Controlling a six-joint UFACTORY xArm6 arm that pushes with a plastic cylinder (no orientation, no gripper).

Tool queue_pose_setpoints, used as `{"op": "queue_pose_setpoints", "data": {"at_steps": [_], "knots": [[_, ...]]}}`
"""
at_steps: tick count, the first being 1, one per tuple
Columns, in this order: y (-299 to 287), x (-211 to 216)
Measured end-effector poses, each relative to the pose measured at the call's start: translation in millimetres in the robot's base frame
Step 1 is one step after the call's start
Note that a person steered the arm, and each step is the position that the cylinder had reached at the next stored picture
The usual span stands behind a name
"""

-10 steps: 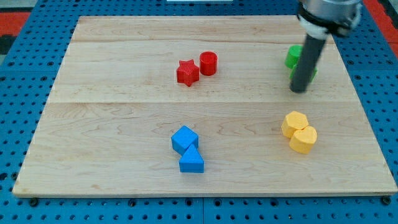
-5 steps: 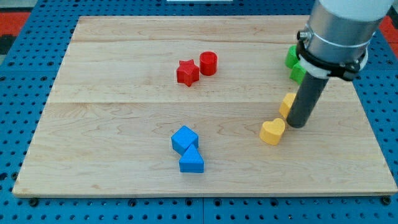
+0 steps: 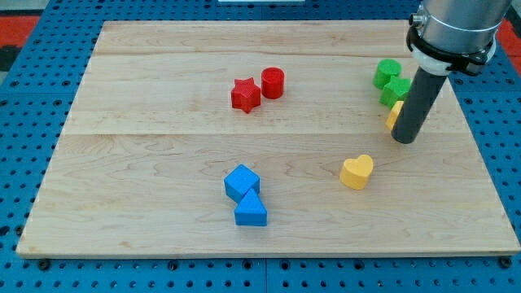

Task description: Place the yellow blocks vertical in a line below the green blocks

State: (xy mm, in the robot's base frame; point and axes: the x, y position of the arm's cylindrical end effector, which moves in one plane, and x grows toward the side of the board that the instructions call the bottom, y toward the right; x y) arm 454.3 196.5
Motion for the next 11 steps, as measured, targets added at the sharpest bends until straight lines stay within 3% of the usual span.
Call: {"op": "queue_pose_setpoints", "data": {"at_steps": [1, 2, 3, 4, 5, 6, 8, 9, 11], "knots": [[23, 27], [6, 127], [-79, 114], [-82, 72], [-77, 62], [-120, 49], [-31, 29], [-59, 57], [11, 65]]}}
